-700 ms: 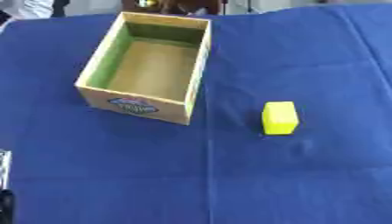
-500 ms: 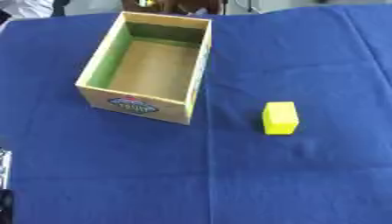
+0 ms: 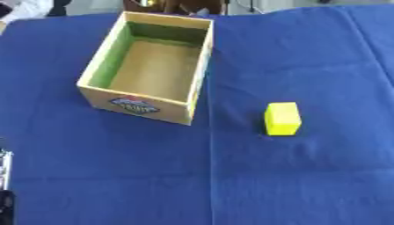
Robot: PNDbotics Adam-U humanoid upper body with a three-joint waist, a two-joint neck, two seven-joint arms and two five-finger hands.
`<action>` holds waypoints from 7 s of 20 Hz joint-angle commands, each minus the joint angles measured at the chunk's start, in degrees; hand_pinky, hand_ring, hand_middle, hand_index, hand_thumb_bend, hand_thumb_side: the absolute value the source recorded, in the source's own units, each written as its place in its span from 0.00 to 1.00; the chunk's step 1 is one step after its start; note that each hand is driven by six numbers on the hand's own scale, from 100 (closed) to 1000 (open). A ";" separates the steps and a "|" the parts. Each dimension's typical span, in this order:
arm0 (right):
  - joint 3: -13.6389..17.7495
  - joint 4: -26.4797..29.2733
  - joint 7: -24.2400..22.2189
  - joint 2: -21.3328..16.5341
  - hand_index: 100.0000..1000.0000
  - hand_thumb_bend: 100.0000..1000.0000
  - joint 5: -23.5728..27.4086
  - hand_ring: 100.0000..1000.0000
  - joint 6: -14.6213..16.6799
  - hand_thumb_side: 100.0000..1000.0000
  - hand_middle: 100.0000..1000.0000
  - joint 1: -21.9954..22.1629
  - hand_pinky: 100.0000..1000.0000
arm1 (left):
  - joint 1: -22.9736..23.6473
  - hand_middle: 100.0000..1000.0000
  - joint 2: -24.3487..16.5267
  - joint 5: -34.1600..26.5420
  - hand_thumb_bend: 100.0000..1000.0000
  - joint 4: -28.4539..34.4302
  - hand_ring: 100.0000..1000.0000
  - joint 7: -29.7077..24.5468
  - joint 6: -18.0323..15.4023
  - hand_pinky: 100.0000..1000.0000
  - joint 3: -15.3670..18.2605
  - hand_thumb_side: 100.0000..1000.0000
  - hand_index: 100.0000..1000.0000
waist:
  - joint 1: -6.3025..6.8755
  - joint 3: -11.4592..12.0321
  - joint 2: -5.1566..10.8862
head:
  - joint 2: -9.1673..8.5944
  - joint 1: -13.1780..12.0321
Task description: Pick up objects on the table and place them in the box.
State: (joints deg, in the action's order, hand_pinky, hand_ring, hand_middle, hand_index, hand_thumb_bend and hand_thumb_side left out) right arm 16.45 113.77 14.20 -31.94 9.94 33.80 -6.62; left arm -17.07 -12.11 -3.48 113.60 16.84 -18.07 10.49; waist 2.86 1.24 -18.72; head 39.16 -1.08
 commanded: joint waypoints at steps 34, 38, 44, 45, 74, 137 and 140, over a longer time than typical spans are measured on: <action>-17.98 0.82 -30.39 -44.38 0.94 0.64 -28.74 0.86 -19.46 1.00 0.77 -14.83 0.79 | -0.31 0.61 -2.51 -1.03 0.08 0.99 0.54 -1.86 0.77 0.43 -1.61 1.00 0.74 | -2.35 1.62 2.96 | -0.07 3.58; -20.20 0.82 -35.62 -43.73 0.94 0.67 -28.10 0.87 -21.54 0.91 0.78 -17.54 0.80 | -0.38 0.61 -2.42 -1.21 0.08 0.99 0.54 -2.10 0.83 0.43 -1.81 1.00 0.74 | -2.51 2.07 3.01 | -0.12 4.09; -23.52 0.82 -42.30 -41.60 0.93 0.67 -27.15 0.87 -24.43 0.86 0.78 -21.99 0.80 | -0.45 0.61 -2.17 -1.47 0.08 0.99 0.54 -2.51 1.02 0.43 -2.11 1.00 0.74 | -2.61 2.59 3.04 | -0.19 4.69; -24.07 0.82 -43.27 -41.11 0.93 0.68 -27.04 0.87 -24.97 0.85 0.78 -22.67 0.80 | -0.45 0.61 -2.12 -1.51 0.08 0.99 0.54 -2.56 1.04 0.43 -2.14 1.00 0.74 | -2.60 2.67 3.03 | -0.16 4.72; -35.84 -4.31 -59.71 -27.47 0.94 0.70 -36.20 0.87 -30.35 0.65 0.80 -35.70 0.80 | -0.30 0.61 -1.34 -1.95 0.07 0.99 0.54 -3.48 1.38 0.43 -2.63 1.00 0.73 | -2.47 3.03 2.57 | -0.67 6.59; -42.54 -23.90 -53.89 -10.75 0.78 0.58 -54.39 0.82 -25.36 0.52 0.56 -36.90 0.73 | -0.90 0.62 -0.41 -2.16 0.07 0.99 0.55 -4.27 1.45 0.43 -2.94 1.00 0.73 | -2.00 2.29 1.36 | -1.41 7.58; -42.41 -24.09 -53.33 -10.64 0.76 0.52 -54.49 0.82 -25.24 0.55 0.55 -36.93 0.73 | -0.90 0.62 -0.40 -2.18 0.07 0.99 0.55 -4.36 1.47 0.43 -3.02 1.00 0.73 | -2.00 2.21 1.34 | -1.53 7.66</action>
State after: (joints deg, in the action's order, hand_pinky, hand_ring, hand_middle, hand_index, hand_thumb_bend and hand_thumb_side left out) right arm -26.84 89.45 -39.43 -41.86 -44.13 8.42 -42.83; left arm -17.33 -12.01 -5.52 113.60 12.70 -16.59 7.64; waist 0.92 3.50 -18.35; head 38.17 6.44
